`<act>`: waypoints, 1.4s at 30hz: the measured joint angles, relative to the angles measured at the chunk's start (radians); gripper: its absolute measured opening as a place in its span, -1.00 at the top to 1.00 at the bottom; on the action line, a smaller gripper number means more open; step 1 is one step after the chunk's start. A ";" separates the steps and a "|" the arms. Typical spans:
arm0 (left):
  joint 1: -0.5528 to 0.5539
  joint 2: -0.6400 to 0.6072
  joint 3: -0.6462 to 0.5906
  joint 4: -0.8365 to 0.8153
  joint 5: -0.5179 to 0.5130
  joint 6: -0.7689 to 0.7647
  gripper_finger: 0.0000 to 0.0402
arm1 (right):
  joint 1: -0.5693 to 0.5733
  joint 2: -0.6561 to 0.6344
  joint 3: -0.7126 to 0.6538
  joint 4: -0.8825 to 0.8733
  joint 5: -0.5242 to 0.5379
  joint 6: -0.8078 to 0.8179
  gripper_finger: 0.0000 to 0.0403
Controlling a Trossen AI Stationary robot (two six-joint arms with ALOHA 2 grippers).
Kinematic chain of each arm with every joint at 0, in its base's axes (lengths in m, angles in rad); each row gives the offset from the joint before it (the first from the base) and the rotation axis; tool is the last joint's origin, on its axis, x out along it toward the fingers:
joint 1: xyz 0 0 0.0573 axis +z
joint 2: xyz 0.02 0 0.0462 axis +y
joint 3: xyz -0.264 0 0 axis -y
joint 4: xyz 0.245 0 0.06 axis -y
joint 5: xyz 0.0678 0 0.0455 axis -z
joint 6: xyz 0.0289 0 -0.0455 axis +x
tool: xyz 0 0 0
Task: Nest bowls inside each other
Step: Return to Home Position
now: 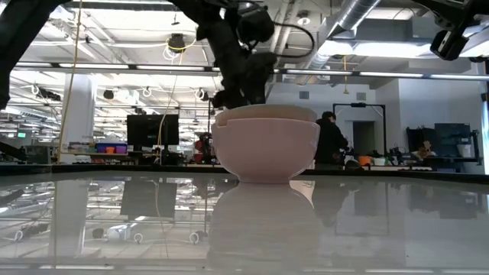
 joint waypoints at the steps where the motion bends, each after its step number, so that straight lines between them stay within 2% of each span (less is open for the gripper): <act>1: 0.000 -0.011 0.000 0.002 -0.002 0.000 -0.12 | 0.000 0.004 0.000 0.000 0.000 0.007 0.12; 7: 0.000 -0.076 0.000 0.015 -0.031 0.004 -0.11 | -0.014 0.062 0.000 0.016 -0.002 0.030 0.12; 11: -0.001 -0.139 0.000 0.045 -0.080 0.024 -0.08 | -0.070 0.159 0.000 0.080 -0.034 0.031 0.12; 14: 0.000 -0.183 0.000 0.089 -0.096 0.034 -0.06 | -0.147 0.245 0.000 0.173 -0.113 0.030 0.12; 20: 0.004 -0.289 -0.043 0.127 -0.170 0.034 -0.01 | -0.347 0.458 0.000 0.375 -0.361 0.061 0.15; 25: 0.004 -0.455 -0.231 0.203 -0.236 0.004 0.06 | -0.458 0.646 0.000 0.530 -0.537 0.082 0.38; 28: 0.004 -0.588 -0.401 0.291 -0.245 -0.047 0.10 | -0.488 0.752 0.022 0.628 -0.590 0.063 0.64; 31: 0.004 -0.719 -0.572 0.378 -0.252 -0.127 0.14 | -0.502 0.857 0.063 0.638 -0.607 0.019 0.89; 36: -0.009 -0.908 -0.766 0.471 -0.265 -0.222 0.16 | -0.525 1.040 0.164 0.640 -0.643 0.002 0.86; 42: -0.023 -1.030 -0.834 0.472 -0.298 -0.246 0.16 | -0.542 1.242 0.263 0.665 -0.701 0.018 0.91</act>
